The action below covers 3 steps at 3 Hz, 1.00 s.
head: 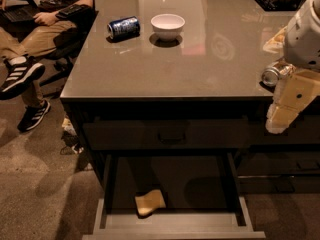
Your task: Pick sponge from middle drawer and place on counter
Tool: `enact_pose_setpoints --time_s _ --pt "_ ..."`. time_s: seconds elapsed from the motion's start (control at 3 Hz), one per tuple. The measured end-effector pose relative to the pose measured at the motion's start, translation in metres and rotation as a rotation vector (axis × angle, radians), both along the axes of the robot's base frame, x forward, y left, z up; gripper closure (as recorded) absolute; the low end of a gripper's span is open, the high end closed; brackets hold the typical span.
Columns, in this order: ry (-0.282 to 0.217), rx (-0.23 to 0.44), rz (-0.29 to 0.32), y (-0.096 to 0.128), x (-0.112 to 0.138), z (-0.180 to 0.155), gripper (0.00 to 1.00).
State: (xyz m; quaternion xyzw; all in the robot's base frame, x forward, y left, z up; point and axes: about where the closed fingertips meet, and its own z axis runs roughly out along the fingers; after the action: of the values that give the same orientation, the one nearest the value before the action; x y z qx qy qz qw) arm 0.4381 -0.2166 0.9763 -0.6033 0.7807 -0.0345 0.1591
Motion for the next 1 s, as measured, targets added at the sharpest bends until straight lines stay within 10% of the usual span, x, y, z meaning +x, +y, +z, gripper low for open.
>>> enact_pose_setpoints --time_s 0.67,1.0 --pt "0.067 0.044 0.011 -0.004 -0.012 -0.032 0.0" --pt "0.191 0.279 0.071 0.002 -0.052 -0.148 0.0"
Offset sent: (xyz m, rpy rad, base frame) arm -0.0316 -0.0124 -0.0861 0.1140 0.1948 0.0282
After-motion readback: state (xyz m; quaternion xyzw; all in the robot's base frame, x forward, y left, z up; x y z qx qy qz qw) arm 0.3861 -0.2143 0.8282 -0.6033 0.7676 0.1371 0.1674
